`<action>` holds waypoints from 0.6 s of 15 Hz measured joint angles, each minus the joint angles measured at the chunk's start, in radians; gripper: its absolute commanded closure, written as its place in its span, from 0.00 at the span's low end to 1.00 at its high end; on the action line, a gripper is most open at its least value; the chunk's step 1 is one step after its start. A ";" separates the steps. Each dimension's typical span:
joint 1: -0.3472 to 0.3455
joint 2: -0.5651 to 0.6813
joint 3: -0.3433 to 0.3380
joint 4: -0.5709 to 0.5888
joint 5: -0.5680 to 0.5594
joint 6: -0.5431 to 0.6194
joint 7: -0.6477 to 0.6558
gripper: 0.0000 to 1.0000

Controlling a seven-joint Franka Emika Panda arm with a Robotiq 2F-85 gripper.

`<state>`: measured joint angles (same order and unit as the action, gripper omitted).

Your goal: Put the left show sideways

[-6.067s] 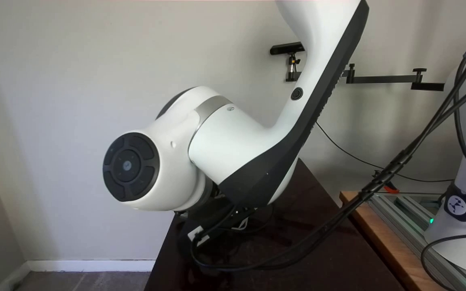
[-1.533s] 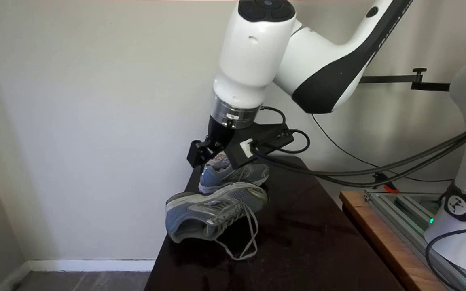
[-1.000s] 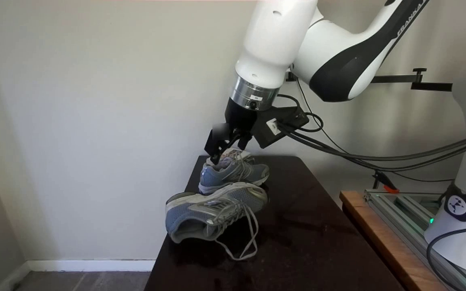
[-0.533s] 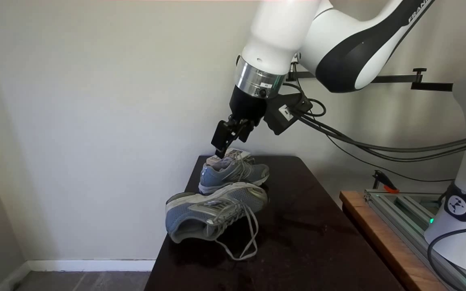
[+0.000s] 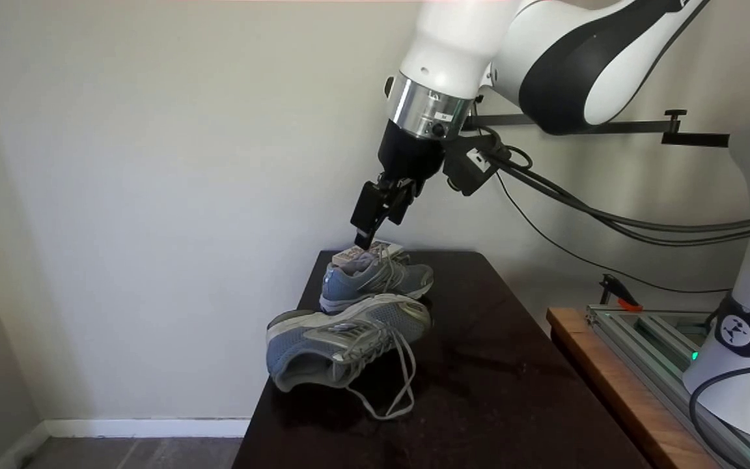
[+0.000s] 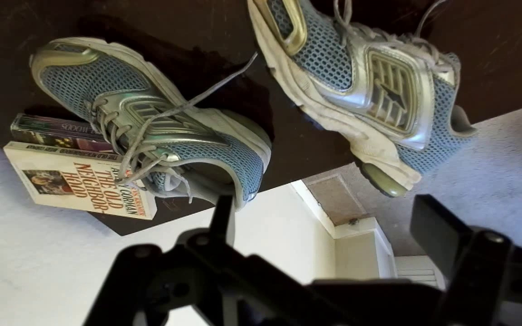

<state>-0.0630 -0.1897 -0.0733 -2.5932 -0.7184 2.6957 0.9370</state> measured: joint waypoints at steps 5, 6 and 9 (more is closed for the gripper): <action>-0.005 -0.032 0.008 -0.011 0.093 0.000 -0.109 0.00; -0.005 -0.041 0.011 -0.018 0.123 0.000 -0.132 0.00; -0.006 -0.078 0.029 -0.044 0.205 0.000 -0.180 0.00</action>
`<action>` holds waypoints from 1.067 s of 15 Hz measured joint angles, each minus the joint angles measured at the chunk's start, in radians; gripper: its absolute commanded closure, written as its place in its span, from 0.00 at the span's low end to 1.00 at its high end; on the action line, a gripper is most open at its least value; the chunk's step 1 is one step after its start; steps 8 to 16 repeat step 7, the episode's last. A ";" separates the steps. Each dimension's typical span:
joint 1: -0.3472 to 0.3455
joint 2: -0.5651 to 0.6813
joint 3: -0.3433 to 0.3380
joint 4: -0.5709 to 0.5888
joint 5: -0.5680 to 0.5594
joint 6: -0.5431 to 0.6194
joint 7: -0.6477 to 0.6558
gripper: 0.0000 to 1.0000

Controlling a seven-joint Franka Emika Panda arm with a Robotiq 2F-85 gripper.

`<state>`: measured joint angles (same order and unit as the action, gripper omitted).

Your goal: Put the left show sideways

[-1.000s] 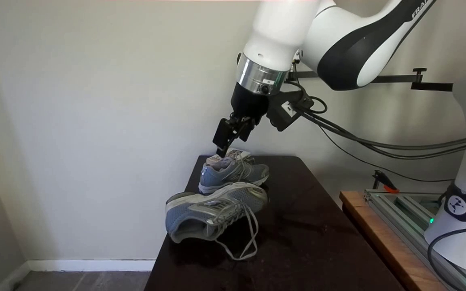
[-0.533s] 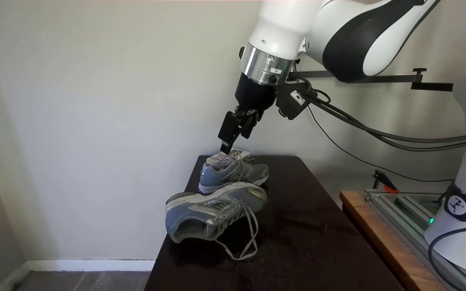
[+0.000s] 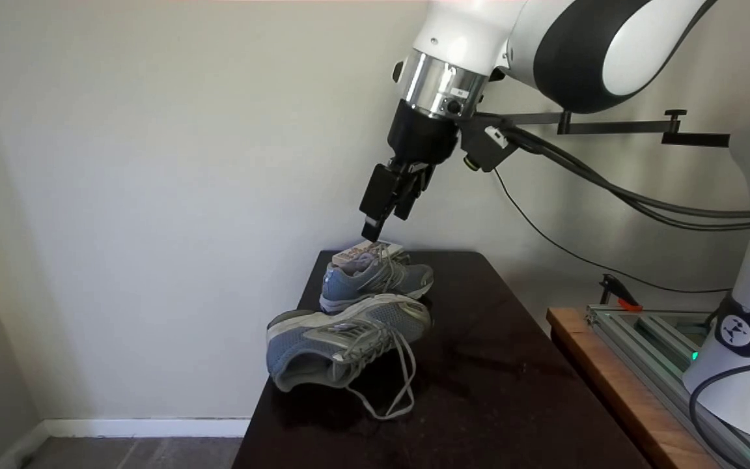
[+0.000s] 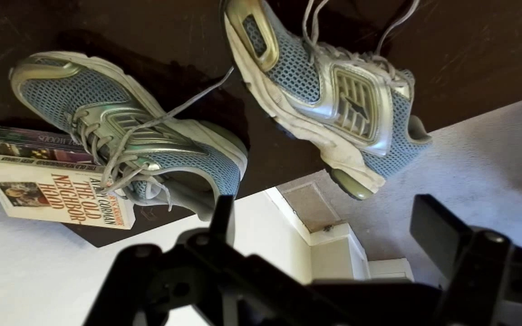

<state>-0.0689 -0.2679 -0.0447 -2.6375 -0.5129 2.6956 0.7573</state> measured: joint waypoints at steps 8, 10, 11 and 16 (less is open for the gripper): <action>-0.040 -0.074 0.053 -0.039 0.099 0.000 -0.045 0.00; -0.040 -0.074 0.053 -0.039 0.099 0.000 -0.045 0.00; -0.040 -0.074 0.053 -0.039 0.099 0.000 -0.045 0.00; -0.040 -0.074 0.053 -0.039 0.099 0.000 -0.045 0.00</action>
